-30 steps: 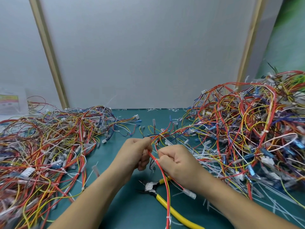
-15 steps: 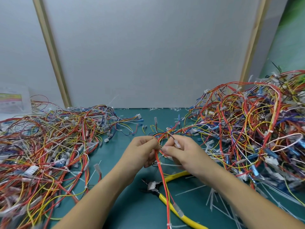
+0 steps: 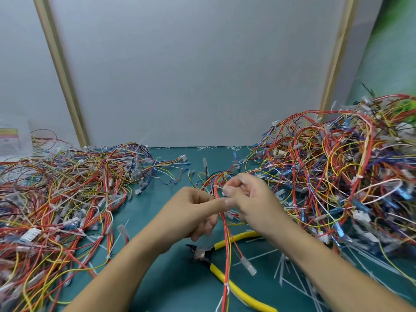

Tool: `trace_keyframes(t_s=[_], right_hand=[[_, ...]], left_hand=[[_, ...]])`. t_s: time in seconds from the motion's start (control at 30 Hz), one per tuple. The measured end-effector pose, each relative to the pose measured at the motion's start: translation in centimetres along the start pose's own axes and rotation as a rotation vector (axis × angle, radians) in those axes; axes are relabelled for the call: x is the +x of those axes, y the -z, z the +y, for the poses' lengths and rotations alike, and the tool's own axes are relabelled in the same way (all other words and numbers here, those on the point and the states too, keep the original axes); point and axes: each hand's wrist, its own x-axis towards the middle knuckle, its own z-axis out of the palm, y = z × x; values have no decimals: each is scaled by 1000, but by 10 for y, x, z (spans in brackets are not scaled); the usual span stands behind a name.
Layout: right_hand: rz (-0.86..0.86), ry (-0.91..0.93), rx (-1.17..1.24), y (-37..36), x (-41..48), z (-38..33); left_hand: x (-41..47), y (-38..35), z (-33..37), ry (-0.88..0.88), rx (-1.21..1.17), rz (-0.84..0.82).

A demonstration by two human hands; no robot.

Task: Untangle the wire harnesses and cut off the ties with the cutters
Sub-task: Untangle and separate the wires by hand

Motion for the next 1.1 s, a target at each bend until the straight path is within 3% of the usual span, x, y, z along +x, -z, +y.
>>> trace_keyframes(t_s=[0.1, 0.27, 0.47, 0.57, 0.7, 1.1], right_hand=[[35, 8, 3, 1, 0, -1], [67, -8, 17, 7, -2, -19], [291, 307, -431, 29, -11, -36], [190, 359, -545, 26, -21, -31], [33, 291, -572, 15, -30, -16], [-20, 227, -486, 9, -35, -9]], left_hand=[[-1, 4, 2, -42, -80, -34], [2, 11, 4, -79, -191, 46], [4, 13, 17, -82, -219, 50], [4, 10, 17, -61, -184, 47], [-3, -3, 5, -63, -205, 58], [-9, -12, -13, -36, -237, 99]])
